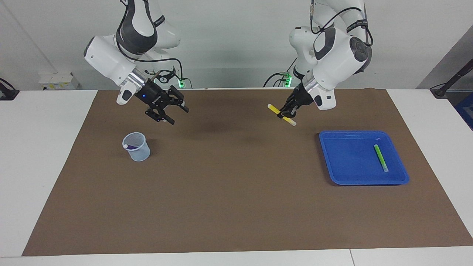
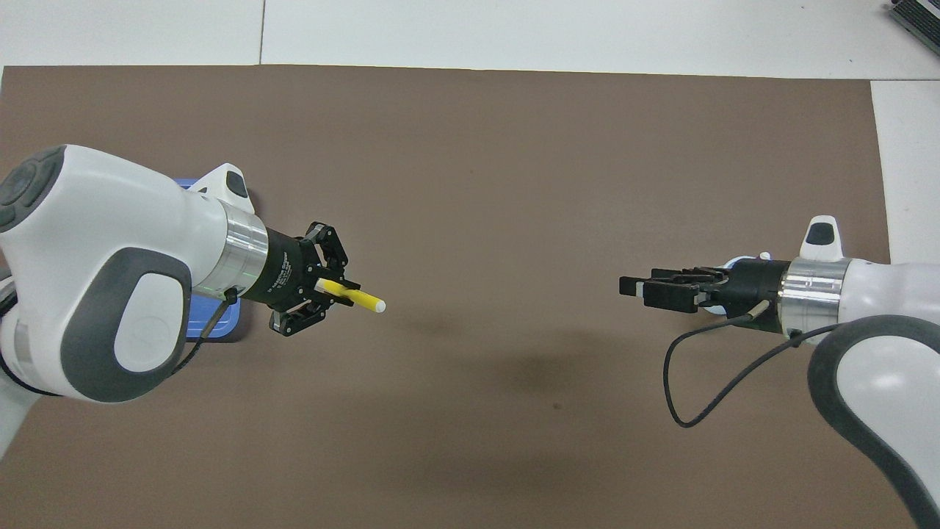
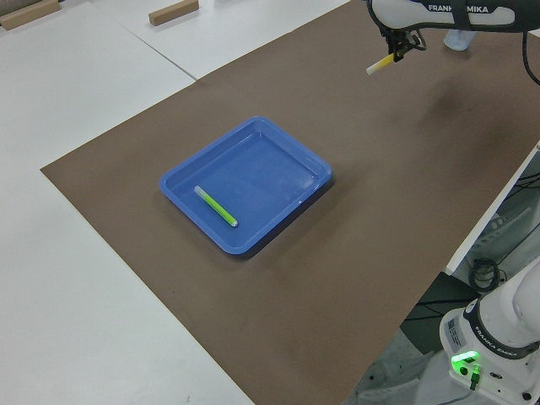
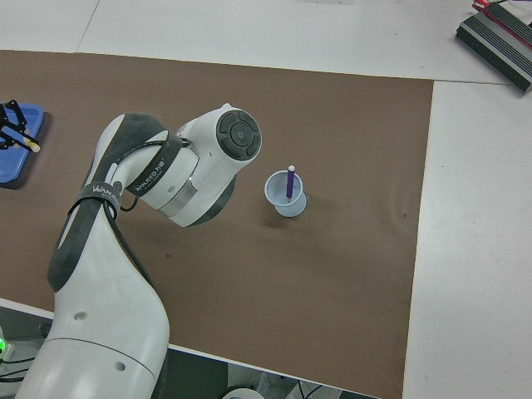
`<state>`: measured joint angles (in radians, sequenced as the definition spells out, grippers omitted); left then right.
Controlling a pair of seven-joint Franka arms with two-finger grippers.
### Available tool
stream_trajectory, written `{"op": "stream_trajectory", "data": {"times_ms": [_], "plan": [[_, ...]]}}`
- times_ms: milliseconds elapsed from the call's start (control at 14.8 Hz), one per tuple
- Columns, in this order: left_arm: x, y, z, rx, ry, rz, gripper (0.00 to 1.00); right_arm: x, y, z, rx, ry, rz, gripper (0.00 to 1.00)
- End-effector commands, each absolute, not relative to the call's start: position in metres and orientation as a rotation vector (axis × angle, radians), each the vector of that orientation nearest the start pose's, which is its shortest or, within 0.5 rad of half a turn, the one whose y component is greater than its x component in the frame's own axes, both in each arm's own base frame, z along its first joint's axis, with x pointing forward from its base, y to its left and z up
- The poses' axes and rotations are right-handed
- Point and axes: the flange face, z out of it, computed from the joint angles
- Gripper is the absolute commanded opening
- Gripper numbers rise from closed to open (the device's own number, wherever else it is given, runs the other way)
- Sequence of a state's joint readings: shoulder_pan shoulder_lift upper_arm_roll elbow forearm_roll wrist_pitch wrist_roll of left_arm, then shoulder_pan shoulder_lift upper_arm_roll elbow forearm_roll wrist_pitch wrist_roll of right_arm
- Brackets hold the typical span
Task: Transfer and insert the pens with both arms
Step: 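Lift the yellow pen with the left gripper toward the right gripper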
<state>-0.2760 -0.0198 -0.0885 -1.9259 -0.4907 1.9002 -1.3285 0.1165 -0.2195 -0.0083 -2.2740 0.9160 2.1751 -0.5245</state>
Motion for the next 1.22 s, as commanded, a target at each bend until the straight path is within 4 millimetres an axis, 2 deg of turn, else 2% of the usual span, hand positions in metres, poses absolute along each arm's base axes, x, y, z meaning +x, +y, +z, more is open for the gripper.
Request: {"op": "stream_trajectory", "data": {"times_ms": [0,135,271,406,812,948,1151], "plan": [[0.492,-0.262,0.506,-2.821,-1.924,0.6,0.0,0.486,0.092,0.48,-2.297,-0.171,-0.333,0.83],[0.489,-0.289,0.51,-2.757,-2.098,0.556,0.0,0.481,0.102,0.482,-2.244,-0.169,-0.302,0.83],[0.478,-0.317,0.512,-2.739,-2.178,0.539,0.0,0.478,0.109,0.482,-2.196,-0.142,-0.293,0.83],[0.468,-0.34,0.514,-2.724,-2.233,0.54,0.0,0.474,0.125,0.487,-2.142,-0.133,-0.288,0.83],[0.445,-0.385,0.52,-2.691,-2.382,0.542,0.0,0.467,0.146,0.486,-2.115,-0.166,-0.268,0.8],[0.44,-0.394,0.524,-2.695,-2.421,0.539,0.0,0.464,0.155,0.488,-2.088,-0.168,-0.262,0.78],[0.433,-0.406,0.521,-2.704,-2.426,0.541,0.0,0.463,0.155,0.487,-2.08,-0.17,-0.264,0.76]]}}
